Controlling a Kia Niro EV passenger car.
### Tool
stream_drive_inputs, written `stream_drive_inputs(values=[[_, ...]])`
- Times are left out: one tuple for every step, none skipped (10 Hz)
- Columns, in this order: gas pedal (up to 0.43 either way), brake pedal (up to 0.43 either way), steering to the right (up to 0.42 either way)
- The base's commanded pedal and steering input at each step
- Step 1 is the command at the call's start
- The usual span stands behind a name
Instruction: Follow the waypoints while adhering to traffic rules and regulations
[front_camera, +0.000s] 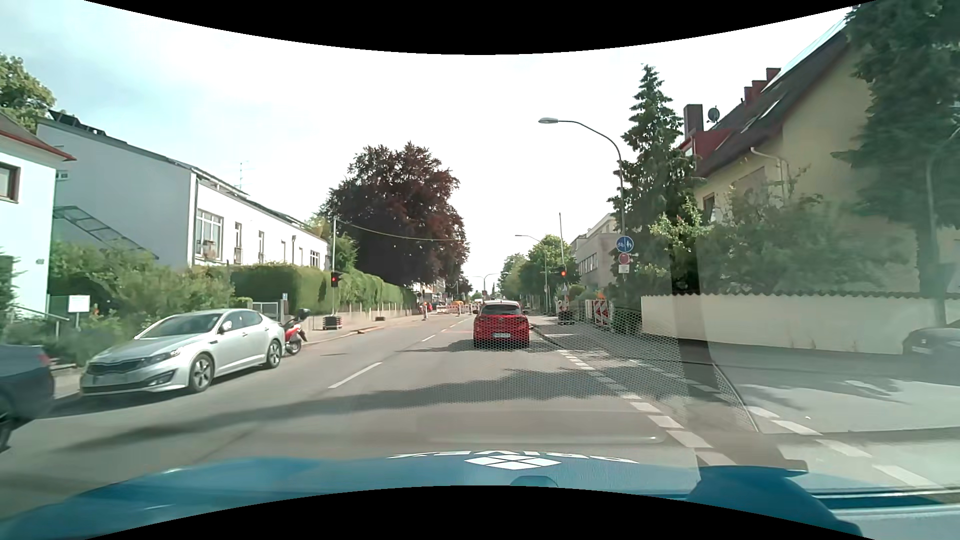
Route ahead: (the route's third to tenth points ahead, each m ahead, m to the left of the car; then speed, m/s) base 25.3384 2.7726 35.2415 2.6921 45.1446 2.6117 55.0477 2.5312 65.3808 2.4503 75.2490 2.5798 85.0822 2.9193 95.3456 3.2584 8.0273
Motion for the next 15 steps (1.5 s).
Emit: stream_drive_inputs(values=[[0.287, 0.0, 0.001], [0.28, 0.0, 0.001], [0.28, 0.0, 0.001], [0.28, 0.0, 0.001], [0.28, 0.0, 0.001], [0.299, 0.0, 0.001], [0.311, 0.0, 0.001], [0.311, 0.0, 0.001], [0.311, 0.0, 0.001], [0.319, 0.0, 0.001], [0.319, 0.0, 0.001], [0.319, 0.0, 0.001], [0.319, 0.0, 0.001], [0.319, 0.0, 0.001], [0.299, 0.0, 0.001]])
